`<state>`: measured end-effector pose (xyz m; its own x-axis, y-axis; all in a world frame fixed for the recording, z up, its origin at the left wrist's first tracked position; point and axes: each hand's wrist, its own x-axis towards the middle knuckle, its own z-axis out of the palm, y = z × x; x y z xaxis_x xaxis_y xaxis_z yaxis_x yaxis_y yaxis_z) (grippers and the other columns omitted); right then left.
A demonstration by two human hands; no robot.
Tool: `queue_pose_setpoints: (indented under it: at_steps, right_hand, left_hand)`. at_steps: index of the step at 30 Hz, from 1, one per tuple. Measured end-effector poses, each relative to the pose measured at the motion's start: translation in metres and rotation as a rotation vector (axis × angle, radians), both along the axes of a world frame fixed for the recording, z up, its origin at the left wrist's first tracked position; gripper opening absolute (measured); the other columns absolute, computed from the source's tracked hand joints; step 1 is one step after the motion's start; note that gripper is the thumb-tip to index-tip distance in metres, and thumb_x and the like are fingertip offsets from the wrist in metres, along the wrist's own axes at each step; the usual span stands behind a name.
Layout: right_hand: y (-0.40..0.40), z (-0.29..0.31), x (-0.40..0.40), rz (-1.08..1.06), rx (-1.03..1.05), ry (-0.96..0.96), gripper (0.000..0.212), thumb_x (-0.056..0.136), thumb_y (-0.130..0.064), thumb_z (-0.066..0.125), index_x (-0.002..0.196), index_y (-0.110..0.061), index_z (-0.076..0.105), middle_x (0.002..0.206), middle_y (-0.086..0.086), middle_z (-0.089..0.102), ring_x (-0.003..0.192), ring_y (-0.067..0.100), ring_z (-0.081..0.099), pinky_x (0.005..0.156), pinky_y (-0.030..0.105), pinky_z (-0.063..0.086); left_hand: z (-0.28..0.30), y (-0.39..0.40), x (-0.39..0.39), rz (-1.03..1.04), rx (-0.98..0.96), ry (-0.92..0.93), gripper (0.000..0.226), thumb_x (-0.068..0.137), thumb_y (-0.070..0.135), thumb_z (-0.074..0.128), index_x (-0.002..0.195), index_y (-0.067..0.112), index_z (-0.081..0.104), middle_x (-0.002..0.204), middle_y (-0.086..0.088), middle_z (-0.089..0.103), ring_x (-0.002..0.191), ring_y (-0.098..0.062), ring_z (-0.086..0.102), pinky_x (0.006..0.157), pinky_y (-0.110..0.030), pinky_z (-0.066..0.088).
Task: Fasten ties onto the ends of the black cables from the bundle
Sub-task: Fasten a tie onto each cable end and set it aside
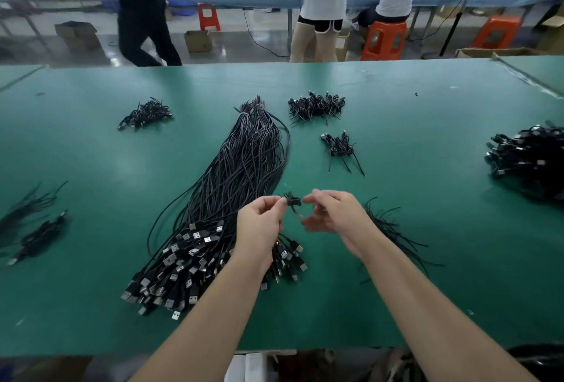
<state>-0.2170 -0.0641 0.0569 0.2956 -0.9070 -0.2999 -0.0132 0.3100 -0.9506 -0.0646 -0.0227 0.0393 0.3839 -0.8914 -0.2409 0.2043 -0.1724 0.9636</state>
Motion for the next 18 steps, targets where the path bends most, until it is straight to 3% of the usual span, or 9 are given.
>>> queue_pose_setpoints:
  at_steps: [3, 5, 8, 10, 12, 15, 16, 18]
  right_hand:
    - [-0.0008, 0.0005, 0.0002, 0.100, 0.102, 0.106, 0.041, 0.100, -0.046, 0.056, 0.080, -0.015, 0.072, 0.064, -0.001, 0.054, 0.053, 0.014, 0.053, 0.052, 0.026, 0.047]
    - [-0.0011, 0.0013, 0.0016, 0.112, 0.082, 0.069, 0.032, 0.097, -0.042, 0.063, 0.084, -0.014, 0.068, 0.070, 0.004, 0.049, 0.056, 0.013, 0.045, 0.054, 0.025, 0.042]
    - [-0.0031, 0.0025, -0.0002, 0.119, -0.010, 0.018, 0.021, 0.096, -0.025, 0.067, 0.105, -0.008, 0.076, 0.064, 0.003, 0.044, 0.056, 0.012, 0.037, 0.053, 0.022, 0.037]
    - [-0.0026, 0.0035, 0.0001, 0.112, -0.087, 0.007, 0.023, 0.094, -0.014, 0.069, 0.115, -0.009, 0.074, 0.054, -0.003, 0.043, 0.050, 0.011, 0.034, 0.051, 0.020, 0.036]
    - [0.0000, 0.0041, 0.0038, 0.103, -0.173, 0.022, 0.023, 0.092, -0.007, 0.070, 0.114, -0.014, 0.074, 0.060, 0.000, 0.054, 0.053, 0.011, 0.043, 0.056, 0.019, 0.044]
    - [0.0028, 0.0030, 0.0072, 0.149, -0.279, 0.067, 0.025, 0.094, 0.000, 0.065, 0.108, -0.018, 0.076, 0.095, 0.011, 0.067, 0.087, 0.020, 0.065, 0.090, 0.026, 0.055]
    - [0.0037, 0.0027, 0.0061, 0.168, -0.327, 0.110, 0.028, 0.095, 0.002, 0.063, 0.103, -0.021, 0.077, 0.102, 0.014, 0.065, 0.097, 0.024, 0.065, 0.098, 0.031, 0.052]
    - [0.0049, 0.0020, 0.0031, 0.195, -0.419, 0.195, 0.040, 0.095, 0.006, 0.060, 0.092, -0.029, 0.078, 0.101, 0.012, 0.063, 0.099, 0.026, 0.062, 0.099, 0.039, 0.051]
  left_hand:
    - [0.0036, 0.0028, -0.0009, -0.038, -0.169, -0.407, 0.015, 0.093, 0.016, 0.071, 0.081, 0.023, 0.071, 0.064, 0.015, 0.065, 0.056, 0.001, 0.053, 0.054, -0.012, 0.043]
    - [0.0021, 0.0052, -0.0015, -0.086, -0.246, -0.599, 0.014, 0.093, 0.016, 0.071, 0.082, 0.025, 0.069, 0.074, 0.012, 0.068, 0.066, 0.001, 0.058, 0.062, -0.011, 0.045]
    - [-0.0017, 0.0068, -0.0002, -0.090, -0.245, -0.656, 0.009, 0.093, 0.018, 0.071, 0.085, 0.023, 0.069, 0.077, 0.010, 0.066, 0.067, 0.001, 0.057, 0.064, -0.011, 0.044]
    - [-0.0034, 0.0067, -0.0010, -0.079, -0.185, -0.565, 0.011, 0.093, 0.018, 0.071, 0.083, 0.021, 0.070, 0.068, 0.013, 0.065, 0.058, 0.001, 0.054, 0.056, -0.012, 0.042]
    - [-0.0025, 0.0057, -0.0021, -0.060, -0.071, -0.327, 0.016, 0.094, 0.016, 0.070, 0.078, 0.018, 0.071, 0.056, 0.014, 0.058, 0.050, -0.003, 0.047, 0.047, -0.015, 0.038]
    - [0.0006, 0.0040, -0.0013, -0.070, 0.080, 0.111, 0.017, 0.094, 0.007, 0.067, 0.078, 0.012, 0.070, 0.057, 0.005, 0.055, 0.054, -0.011, 0.047, 0.049, -0.022, 0.041]
    - [0.0007, 0.0035, -0.0003, -0.082, 0.114, 0.176, 0.015, 0.094, 0.006, 0.066, 0.080, 0.009, 0.070, 0.059, 0.003, 0.055, 0.054, -0.012, 0.048, 0.050, -0.024, 0.042]
    - [0.0006, 0.0029, -0.0001, -0.094, 0.168, 0.224, 0.015, 0.095, 0.004, 0.063, 0.083, 0.007, 0.070, 0.060, 0.001, 0.053, 0.054, -0.012, 0.048, 0.048, -0.025, 0.043]
